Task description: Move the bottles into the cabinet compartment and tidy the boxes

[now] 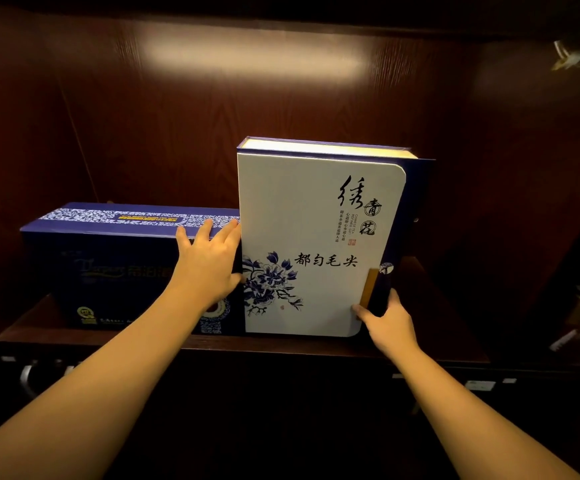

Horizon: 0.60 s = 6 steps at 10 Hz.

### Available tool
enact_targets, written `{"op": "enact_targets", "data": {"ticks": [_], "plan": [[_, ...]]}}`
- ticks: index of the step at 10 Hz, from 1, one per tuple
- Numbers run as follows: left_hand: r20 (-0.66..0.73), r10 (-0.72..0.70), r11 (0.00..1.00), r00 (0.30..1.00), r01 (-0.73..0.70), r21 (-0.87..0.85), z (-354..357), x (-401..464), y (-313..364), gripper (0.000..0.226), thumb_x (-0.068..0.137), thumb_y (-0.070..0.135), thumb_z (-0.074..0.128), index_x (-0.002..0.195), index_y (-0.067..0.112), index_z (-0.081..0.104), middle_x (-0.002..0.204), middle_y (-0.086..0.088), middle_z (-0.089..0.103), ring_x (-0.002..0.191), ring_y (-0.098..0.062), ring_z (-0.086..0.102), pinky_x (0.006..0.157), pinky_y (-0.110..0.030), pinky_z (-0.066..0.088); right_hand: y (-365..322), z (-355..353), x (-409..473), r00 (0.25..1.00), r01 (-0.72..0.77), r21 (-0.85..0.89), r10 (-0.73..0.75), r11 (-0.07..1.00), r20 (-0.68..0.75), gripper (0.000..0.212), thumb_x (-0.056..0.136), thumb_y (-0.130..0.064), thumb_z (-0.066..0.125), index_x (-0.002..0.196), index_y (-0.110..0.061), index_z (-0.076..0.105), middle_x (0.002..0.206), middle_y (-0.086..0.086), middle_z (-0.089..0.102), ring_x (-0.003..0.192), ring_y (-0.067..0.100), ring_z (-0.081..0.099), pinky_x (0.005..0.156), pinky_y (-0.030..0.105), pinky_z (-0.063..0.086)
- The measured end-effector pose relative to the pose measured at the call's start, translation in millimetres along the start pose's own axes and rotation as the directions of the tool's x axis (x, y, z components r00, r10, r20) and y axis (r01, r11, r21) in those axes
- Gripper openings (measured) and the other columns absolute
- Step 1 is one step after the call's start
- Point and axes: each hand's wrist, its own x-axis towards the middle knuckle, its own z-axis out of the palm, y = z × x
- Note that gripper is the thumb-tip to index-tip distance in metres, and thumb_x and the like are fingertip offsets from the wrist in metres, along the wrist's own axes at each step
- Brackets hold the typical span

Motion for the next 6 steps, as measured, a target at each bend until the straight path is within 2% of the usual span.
{"op": "enact_targets", "data": {"ticks": [2, 3, 4, 5, 6], "plan": [[-0.025, -0.009, 1.000, 1.000, 0.009, -0.017, -0.6, -3.1, 1.6, 0.101, 0.080, 0.052, 0.074, 0.156, 0.023, 0.015, 0.161, 0.000, 0.030, 0.147, -0.036, 0.022, 0.112, -0.071, 0.014, -7.6, 0.1, 0.3, 0.998, -0.044, -0.045, 0.045, 0.998, 0.031, 0.067, 0.082, -0.042, 0.076, 0.137, -0.022, 0.043, 0.127, 0.005, 0.061, 0.115, 0.033, 0.059, 0.086, 0.036, 0.046], [-0.035, 0.013, 1.000, 0.999, -0.014, -0.025, 1.5, -5.7, 0.8, 0.099, 0.081, 0.055, 0.072, 0.156, 0.023, 0.016, 0.161, -0.001, 0.030, 0.147, -0.034, 0.022, 0.112, -0.070, 0.013, -16.6, -2.5, -4.2, 0.996, -0.075, -0.072, 0.079, 0.995, 0.050, 0.073, 0.086, -0.036, 0.074, 0.145, -0.015, 0.035, 0.135, 0.010, 0.057, 0.121, 0.035, 0.055, 0.091, 0.037, 0.045], [-0.070, 0.009, 0.983, 0.998, -0.022, -0.184, 3.0, -6.5, -3.0, 0.087, 0.081, 0.050, 0.073, 0.153, 0.022, 0.031, 0.158, -0.003, 0.035, 0.148, -0.029, 0.022, 0.114, -0.069, 0.005, -21.2, -5.4, -15.2, 0.996, -0.075, -0.141, 0.082, 0.987, 0.040, 0.085, 0.090, -0.035, 0.069, 0.155, -0.013, 0.019, 0.148, 0.014, 0.046, 0.132, 0.037, 0.047, 0.101, 0.043, 0.043], [-0.124, -0.024, 0.955, 0.992, -0.014, -0.296, -2.2, -17.6, -2.9, 0.077, 0.081, 0.050, 0.073, 0.146, 0.020, 0.044, 0.151, -0.006, 0.044, 0.146, -0.028, 0.028, 0.115, -0.067, 0.008, -34.2, -10.3, -38.4, 0.998, -0.060, -0.230, 0.067, 0.971, 0.021, 0.094, 0.090, -0.039, 0.068, 0.157, -0.011, 0.009, 0.157, 0.013, 0.031, 0.140, 0.033, 0.037, 0.108, 0.044, 0.038], [-0.127, -0.009, 0.937, 0.992, -0.036, -0.347, -10.5, -29.7, 1.2, 0.068, 0.082, 0.054, 0.071, 0.138, 0.022, 0.052, 0.147, -0.004, 0.047, 0.142, -0.027, 0.032, 0.113, -0.065, 0.022, -55.5, -14.4, -53.8, 0.998, 0.037, -0.244, -0.047, 0.969, -0.035, 0.081, 0.089, -0.039, 0.069, 0.152, -0.014, 0.026, 0.148, 0.010, 0.040, 0.126, 0.029, 0.048, 0.094, 0.038, 0.044]]}}
